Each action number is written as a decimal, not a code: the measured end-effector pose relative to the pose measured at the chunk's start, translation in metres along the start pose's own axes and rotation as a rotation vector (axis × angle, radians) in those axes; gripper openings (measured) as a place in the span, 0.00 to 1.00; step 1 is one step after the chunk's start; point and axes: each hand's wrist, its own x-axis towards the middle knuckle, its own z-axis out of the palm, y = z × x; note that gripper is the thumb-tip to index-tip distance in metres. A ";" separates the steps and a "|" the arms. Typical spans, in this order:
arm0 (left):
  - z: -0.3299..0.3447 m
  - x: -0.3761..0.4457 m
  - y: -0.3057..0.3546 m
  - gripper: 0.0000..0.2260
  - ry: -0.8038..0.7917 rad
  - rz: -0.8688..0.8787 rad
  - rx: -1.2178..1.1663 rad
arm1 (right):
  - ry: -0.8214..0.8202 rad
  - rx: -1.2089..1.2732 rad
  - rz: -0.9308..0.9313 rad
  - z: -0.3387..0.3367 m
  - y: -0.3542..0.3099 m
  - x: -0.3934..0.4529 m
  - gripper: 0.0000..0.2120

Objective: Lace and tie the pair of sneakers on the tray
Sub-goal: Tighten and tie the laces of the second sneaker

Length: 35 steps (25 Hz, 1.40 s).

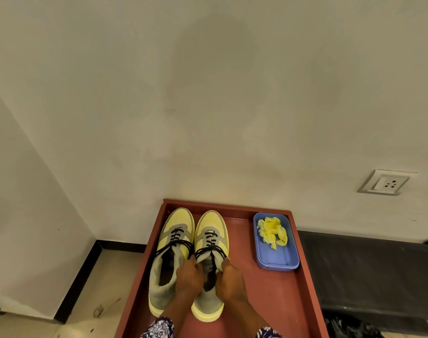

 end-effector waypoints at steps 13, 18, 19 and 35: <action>-0.049 -0.016 -0.022 0.13 0.406 0.005 0.034 | -0.007 0.188 0.173 -0.019 0.011 -0.013 0.21; -0.054 -0.016 -0.048 0.22 0.269 -0.349 -0.118 | -0.006 0.259 0.187 -0.016 0.004 -0.027 0.19; -0.052 -0.016 -0.050 0.20 0.239 -0.368 -0.147 | -0.013 0.296 0.195 -0.013 0.001 -0.030 0.19; -0.043 -0.018 -0.054 0.06 0.072 -0.278 -0.110 | -0.030 0.535 0.408 0.011 -0.018 -0.032 0.12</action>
